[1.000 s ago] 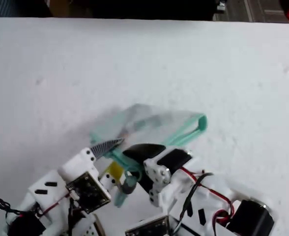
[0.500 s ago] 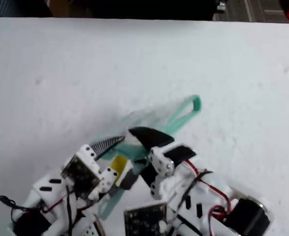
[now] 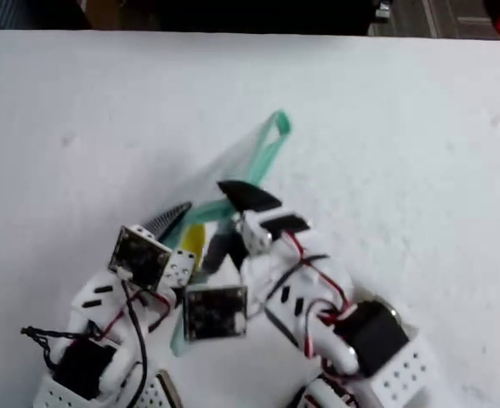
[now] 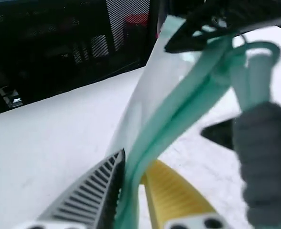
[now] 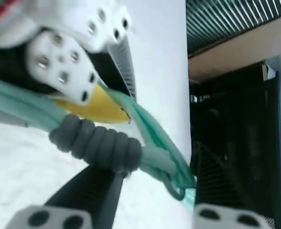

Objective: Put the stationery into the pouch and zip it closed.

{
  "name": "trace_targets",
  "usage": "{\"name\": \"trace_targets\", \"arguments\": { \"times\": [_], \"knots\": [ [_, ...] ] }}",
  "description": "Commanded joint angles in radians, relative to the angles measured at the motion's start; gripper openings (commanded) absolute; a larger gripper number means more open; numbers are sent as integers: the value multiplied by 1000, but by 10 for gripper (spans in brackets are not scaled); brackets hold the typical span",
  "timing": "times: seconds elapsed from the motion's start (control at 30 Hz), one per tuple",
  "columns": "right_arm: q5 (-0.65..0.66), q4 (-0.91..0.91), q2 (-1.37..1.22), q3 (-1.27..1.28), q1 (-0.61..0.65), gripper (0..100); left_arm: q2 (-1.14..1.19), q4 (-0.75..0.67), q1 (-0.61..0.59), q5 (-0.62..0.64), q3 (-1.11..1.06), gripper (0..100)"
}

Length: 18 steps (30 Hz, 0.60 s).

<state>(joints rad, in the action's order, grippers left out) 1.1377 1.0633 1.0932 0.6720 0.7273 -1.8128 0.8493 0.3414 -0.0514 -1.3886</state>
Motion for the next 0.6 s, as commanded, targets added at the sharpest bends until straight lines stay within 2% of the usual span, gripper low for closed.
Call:
{"name": "trace_targets", "arguments": {
  "times": [0.0,0.13,0.37,0.43,0.57],
  "knots": [
    [11,-62,-45,2,-47,170,-15,-63,-51,20,25,23],
    [6,-130,-90,2,-41,170,-15,-63,-56,20,23,23],
    [-94,-71,-48,-58,-16,175,-15,-57,-67,29,17,23],
    [-114,-39,-33,-78,-45,204,-15,-63,-67,29,0,23],
    [-117,-33,-30,-55,-191,252,-15,-64,-67,29,-6,23]
  ]
}}
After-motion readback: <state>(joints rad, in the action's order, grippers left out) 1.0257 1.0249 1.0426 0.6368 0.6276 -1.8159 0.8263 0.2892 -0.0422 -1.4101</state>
